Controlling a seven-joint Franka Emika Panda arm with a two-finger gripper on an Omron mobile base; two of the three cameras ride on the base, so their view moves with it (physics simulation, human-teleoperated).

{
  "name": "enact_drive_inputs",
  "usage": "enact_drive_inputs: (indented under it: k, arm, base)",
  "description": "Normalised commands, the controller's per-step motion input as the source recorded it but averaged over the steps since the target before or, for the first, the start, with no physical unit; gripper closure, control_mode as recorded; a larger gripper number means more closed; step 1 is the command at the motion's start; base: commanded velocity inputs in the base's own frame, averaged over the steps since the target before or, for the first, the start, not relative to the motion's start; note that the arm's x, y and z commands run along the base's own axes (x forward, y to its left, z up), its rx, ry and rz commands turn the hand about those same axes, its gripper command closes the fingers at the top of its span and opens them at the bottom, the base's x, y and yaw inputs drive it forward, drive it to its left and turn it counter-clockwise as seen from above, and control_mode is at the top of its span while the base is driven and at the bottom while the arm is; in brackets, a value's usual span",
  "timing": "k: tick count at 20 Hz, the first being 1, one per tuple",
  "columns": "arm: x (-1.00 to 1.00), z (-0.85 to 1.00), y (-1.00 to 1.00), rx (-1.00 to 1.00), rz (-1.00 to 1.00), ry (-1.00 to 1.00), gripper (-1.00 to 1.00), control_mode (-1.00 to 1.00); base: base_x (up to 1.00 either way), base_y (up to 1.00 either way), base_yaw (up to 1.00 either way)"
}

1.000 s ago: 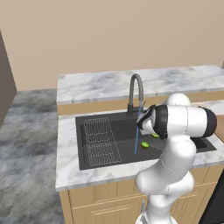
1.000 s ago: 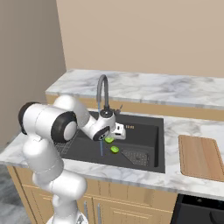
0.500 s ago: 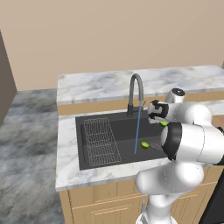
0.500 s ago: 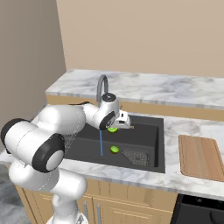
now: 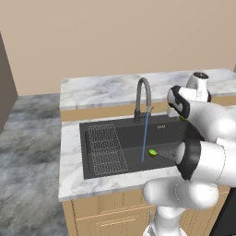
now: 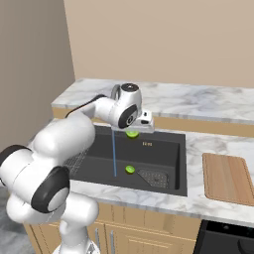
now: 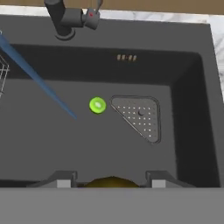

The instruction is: Pick the kiwi, kiwi from the sink and place them on the cutting board to airdry. Then turn off the sink faucet.

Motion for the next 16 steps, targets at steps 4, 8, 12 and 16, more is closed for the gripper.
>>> enact_drive_inputs:
  k: [4, 8, 12, 16]
  arm:
    - [-0.33, 0.10, 0.01, 0.00, 0.01, 0.00, 1.00, -1.00]
    - [-0.59, 0.00, 0.20, -0.01, 0.03, -0.11, 1.00, -1.00]
    - [-0.74, 0.00, 0.05, 0.01, 0.00, -0.13, 1.00, -1.00]
    - [-0.77, 0.02, 0.10, 0.03, 0.00, -0.03, 1.00, -1.00]
  base:
    - [0.00, 0.00, 0.00]
    - [0.00, 0.00, 0.00]
    - [0.00, 0.00, 0.00]
    - [0.00, 0.00, 0.00]
